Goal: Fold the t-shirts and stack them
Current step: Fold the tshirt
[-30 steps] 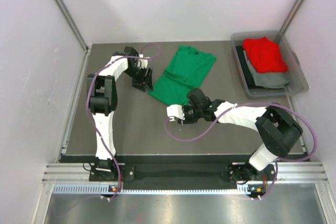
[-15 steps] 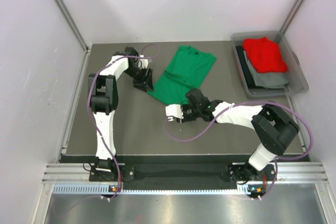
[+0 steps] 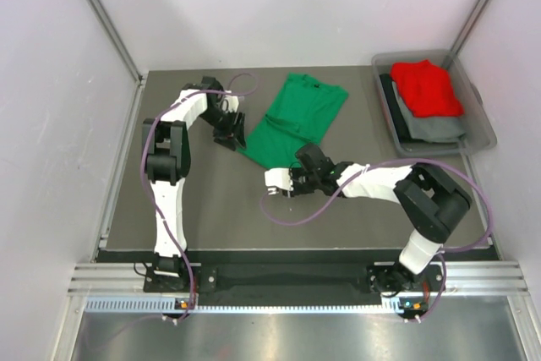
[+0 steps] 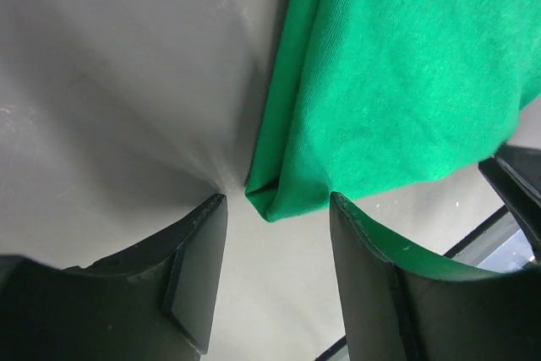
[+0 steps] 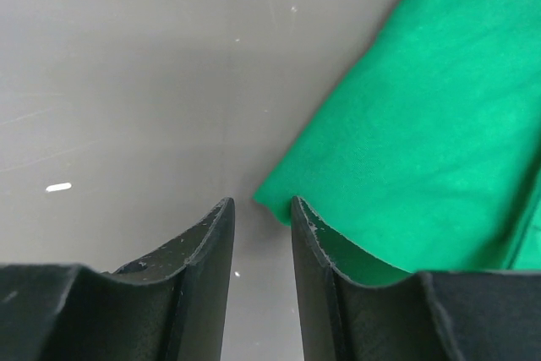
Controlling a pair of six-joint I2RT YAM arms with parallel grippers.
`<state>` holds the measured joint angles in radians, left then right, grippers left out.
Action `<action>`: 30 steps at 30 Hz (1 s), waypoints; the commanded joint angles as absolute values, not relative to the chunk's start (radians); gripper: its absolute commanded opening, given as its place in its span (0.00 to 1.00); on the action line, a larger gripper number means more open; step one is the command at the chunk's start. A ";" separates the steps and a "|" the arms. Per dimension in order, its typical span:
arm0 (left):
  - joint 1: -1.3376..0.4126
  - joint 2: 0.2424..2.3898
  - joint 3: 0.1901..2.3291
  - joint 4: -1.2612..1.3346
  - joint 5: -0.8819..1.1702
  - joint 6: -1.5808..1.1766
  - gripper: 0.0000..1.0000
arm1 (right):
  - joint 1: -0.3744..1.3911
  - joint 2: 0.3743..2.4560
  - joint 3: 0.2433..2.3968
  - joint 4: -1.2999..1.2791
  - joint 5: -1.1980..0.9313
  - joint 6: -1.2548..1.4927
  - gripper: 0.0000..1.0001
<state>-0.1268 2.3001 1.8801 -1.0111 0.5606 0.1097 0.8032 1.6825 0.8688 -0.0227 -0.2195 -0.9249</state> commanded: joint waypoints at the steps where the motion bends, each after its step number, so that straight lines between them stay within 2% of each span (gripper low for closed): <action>1: -0.130 2.304 1.899 -1.057 0.552 0.137 0.57 | 0.818 1.715 0.937 -0.037 -0.209 -0.937 0.33; 6: -0.150 2.330 1.911 -1.061 0.555 0.137 0.54 | 0.818 1.744 0.965 -0.041 -0.190 -0.936 0.31; 9: -0.169 2.350 1.919 -1.068 0.555 0.141 0.43 | 0.818 1.752 0.969 -0.038 -0.173 -0.933 0.23; 10: -0.173 2.353 1.919 -1.066 0.557 0.140 0.36 | 0.818 1.753 0.969 -0.031 -0.160 -0.927 0.17; 13: -0.186 2.361 1.925 -1.065 0.566 0.140 0.25 | 0.818 1.763 0.976 -0.041 -0.147 -0.923 0.05; 14: -0.189 2.361 1.928 -1.063 0.568 0.140 0.09 | 0.818 1.763 0.976 -0.043 -0.143 -0.922 0.03; 15: -0.190 2.356 1.927 -1.062 0.569 0.140 0.00 | 0.816 1.758 0.973 -0.043 -0.140 -0.917 0.00; 20: -0.202 2.229 1.830 -1.039 0.604 0.138 0.00 | 0.810 1.685 0.922 -0.075 -0.117 -0.888 0.00; 24: -0.245 2.083 1.737 -0.993 0.617 0.135 0.00 | 0.811 1.545 0.884 -0.120 -0.089 -0.876 0.00; 30: -0.391 1.912 1.614 -0.950 0.560 0.138 0.00 | 0.807 1.349 0.838 -0.210 -0.063 -0.854 0.00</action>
